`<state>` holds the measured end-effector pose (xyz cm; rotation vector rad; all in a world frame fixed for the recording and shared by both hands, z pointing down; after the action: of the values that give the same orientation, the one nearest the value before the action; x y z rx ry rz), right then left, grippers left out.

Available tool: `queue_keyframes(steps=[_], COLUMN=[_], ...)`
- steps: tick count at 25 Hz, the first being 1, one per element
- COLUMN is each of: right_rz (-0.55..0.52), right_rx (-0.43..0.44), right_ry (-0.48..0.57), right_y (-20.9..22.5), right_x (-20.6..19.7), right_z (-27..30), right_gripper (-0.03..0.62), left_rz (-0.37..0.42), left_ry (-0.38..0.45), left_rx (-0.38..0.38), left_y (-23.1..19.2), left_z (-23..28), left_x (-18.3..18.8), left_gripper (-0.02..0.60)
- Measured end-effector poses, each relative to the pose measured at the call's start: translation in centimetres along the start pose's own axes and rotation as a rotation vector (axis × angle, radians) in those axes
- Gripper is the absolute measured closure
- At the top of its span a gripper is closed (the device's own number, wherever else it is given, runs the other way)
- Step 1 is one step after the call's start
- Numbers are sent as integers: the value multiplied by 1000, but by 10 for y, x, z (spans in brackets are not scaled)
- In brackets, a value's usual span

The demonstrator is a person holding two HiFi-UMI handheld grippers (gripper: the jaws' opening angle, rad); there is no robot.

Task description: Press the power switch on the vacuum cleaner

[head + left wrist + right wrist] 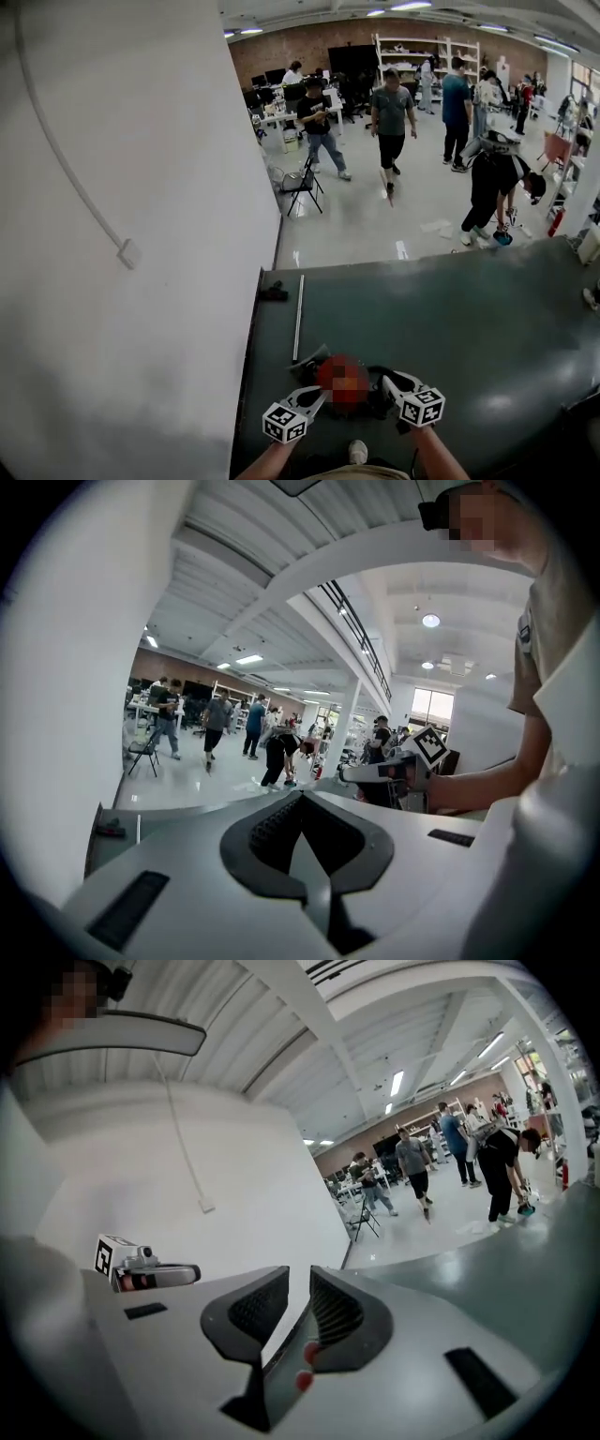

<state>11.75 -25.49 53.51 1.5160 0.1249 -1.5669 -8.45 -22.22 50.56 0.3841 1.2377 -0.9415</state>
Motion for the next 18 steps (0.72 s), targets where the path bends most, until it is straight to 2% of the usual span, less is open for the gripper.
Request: queue_keyframes(steps=[7, 11, 18], right_rz=[-222, -284, -339], right_rx=[-16, -58, -162], right_ry=[72, 115, 188], right_y=[-74, -116, -192], right_x=[57, 70, 59], right_z=[-29, -49, -110], right_gripper=[534, 534, 534], left_rz=[36, 60, 93], left_ry=[118, 168, 178], left_rx=[33, 41, 84], left_y=[-22, -32, -52], left_z=[-73, -130, -243], left_x=[47, 69, 56], left_gripper=[575, 575, 575])
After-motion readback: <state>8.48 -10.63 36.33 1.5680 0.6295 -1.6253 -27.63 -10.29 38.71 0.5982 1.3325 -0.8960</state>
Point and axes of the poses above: the fingertips, and each gripper's own axes: z forward along the fingers, y to its right, x out of its top, the point moved 3 cm from there along -z, backward along the fingers, and after that the axes turned 9 degrees about x, right-handed, at the moved point
